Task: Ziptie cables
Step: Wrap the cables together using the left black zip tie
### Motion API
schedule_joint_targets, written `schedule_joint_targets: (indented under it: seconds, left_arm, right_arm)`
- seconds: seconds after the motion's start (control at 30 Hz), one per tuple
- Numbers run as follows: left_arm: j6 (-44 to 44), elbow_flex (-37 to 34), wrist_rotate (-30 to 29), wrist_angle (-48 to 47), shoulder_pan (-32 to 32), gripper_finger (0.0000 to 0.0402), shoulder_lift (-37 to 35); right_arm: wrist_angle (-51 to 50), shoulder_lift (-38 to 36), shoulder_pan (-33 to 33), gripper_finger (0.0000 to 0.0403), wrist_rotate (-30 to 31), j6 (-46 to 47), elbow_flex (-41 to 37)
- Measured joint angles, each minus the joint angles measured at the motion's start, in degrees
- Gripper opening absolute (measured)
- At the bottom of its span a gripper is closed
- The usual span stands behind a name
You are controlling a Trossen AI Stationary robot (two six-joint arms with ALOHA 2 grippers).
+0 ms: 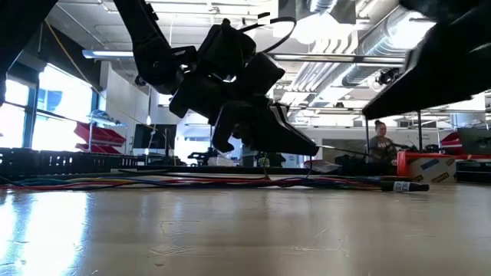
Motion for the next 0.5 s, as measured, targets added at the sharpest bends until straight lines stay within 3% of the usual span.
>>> schedule_joint_targets:
  seconds: [0.23, 0.37, 0.5]
  left_arm:
    - [-0.47, 0.0, 0.26, 0.04, -0.33, 0.0004, -0.02]
    - [-0.93, 0.0, 0.26, 0.07, -0.39, 0.0005, -0.02]
    - [-0.97, 0.0, 0.26, 0.07, -0.37, 0.0005, -0.04]
  right_arm:
    - [1.0, 1.92, -7.74, 0.0163, -5.5, -7.69, 0.0]
    - [4.24, 3.72, -10.17, 0.016, -8.03, -11.49, -0.02]
    - [5.27, 5.09, -10.57, 0.0123, -5.49, -12.06, -0.04]
